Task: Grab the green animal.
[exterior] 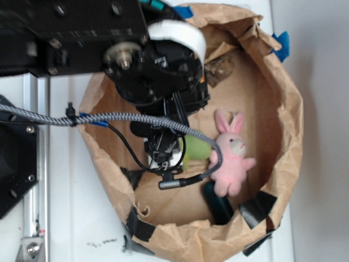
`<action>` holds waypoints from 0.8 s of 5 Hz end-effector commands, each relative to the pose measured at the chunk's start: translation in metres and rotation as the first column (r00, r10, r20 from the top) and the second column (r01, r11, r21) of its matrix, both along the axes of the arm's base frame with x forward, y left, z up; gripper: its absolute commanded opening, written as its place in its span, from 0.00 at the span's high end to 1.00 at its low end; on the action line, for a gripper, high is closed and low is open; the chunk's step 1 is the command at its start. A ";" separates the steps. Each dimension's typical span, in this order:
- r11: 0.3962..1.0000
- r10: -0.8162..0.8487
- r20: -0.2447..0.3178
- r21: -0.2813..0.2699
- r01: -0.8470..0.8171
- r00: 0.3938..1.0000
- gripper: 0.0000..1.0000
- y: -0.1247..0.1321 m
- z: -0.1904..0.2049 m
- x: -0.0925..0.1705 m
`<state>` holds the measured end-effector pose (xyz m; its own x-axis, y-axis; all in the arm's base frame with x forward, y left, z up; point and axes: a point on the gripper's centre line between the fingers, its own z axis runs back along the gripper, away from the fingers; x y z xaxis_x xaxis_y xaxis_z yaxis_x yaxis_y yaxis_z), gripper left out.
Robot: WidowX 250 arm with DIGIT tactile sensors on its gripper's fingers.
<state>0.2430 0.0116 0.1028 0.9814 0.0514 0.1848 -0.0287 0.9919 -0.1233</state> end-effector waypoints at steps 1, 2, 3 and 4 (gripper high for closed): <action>0.995 -0.063 0.021 0.083 0.061 0.998 0.00 -0.016 -0.053 0.020; 0.995 -0.076 0.011 0.069 0.075 0.997 0.00 -0.018 -0.062 0.025; 0.996 -0.072 -0.009 0.055 0.072 0.997 0.62 -0.018 -0.075 0.032; 0.995 -0.072 0.004 0.070 0.071 0.997 1.00 -0.015 -0.074 0.031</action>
